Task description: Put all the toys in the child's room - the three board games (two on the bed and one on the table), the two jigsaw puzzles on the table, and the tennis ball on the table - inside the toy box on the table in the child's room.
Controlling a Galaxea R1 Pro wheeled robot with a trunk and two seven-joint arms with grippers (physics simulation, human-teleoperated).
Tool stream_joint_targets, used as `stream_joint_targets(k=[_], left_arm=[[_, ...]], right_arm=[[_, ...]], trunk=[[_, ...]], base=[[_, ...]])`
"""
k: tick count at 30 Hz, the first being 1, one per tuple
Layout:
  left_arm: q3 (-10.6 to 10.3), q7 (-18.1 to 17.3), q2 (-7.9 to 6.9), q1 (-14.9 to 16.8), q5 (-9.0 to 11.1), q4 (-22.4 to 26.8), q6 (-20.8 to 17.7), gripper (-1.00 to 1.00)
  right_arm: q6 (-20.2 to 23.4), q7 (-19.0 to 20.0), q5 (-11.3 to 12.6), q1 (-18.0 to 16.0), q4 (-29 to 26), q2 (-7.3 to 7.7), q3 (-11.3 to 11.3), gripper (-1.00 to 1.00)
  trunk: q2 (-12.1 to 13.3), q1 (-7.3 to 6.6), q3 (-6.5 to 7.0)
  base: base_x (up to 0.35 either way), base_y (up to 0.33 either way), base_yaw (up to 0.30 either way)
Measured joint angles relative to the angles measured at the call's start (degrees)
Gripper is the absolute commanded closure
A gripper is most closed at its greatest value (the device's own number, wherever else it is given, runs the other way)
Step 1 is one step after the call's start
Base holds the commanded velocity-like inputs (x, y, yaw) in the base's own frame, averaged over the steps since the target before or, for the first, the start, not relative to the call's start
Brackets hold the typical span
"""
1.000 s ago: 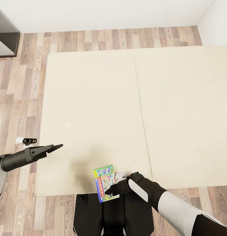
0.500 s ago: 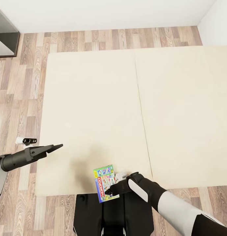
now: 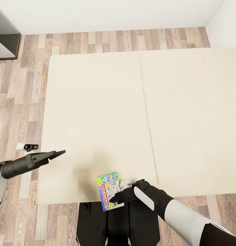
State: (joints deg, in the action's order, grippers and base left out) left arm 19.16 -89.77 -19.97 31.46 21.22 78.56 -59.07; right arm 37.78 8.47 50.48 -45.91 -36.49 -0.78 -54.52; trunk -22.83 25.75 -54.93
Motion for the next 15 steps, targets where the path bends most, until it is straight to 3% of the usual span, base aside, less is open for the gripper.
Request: stream_joint_targets(k=[15], left_arm=[[0.0,0.0,-0.02,0.0,0.0,0.0,0.0,-1.0]], right_arm=[[-0.3,-0.2,0.0,0.0,0.2,-0.07,0.0,-1.0]], trunk=[[0.0,0.0,0.0]], base=[[0.0,0.0,0.0]])
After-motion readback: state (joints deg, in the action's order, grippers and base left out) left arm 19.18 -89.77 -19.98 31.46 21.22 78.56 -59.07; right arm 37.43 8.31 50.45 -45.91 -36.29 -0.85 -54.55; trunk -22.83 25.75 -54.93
